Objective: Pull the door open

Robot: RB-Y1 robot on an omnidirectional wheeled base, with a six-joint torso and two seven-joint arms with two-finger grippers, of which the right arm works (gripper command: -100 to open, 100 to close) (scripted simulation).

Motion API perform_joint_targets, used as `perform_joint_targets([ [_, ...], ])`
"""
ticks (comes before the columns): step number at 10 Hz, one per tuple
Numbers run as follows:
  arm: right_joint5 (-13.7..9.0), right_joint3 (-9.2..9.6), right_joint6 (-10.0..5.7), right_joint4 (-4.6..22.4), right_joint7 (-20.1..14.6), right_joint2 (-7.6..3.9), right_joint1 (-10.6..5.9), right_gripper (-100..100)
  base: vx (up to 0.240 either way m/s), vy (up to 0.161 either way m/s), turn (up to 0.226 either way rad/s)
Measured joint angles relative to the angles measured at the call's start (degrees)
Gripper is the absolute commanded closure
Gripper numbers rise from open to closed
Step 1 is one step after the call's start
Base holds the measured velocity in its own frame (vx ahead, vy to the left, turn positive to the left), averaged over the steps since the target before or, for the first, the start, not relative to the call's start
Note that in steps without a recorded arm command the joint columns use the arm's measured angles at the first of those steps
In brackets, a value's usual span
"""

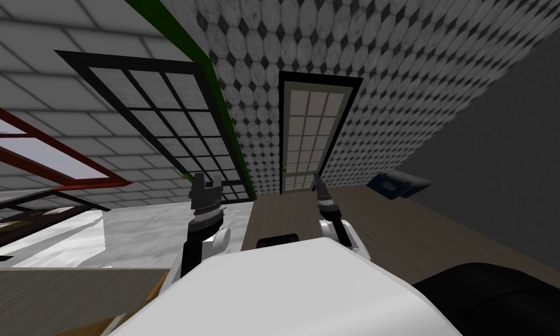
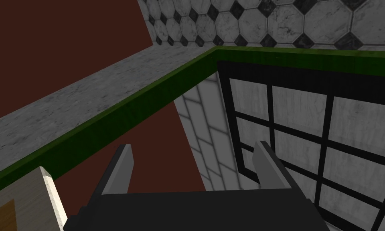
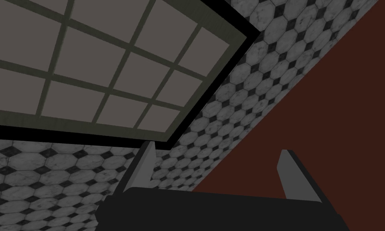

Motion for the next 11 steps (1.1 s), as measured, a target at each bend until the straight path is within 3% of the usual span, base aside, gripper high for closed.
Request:
perform_joint_targets([
  [11,4.6,-2.74,-5.13,11.4,8.3,-0.55,-2.12,-100,0.101,0.018,-0.016],
])
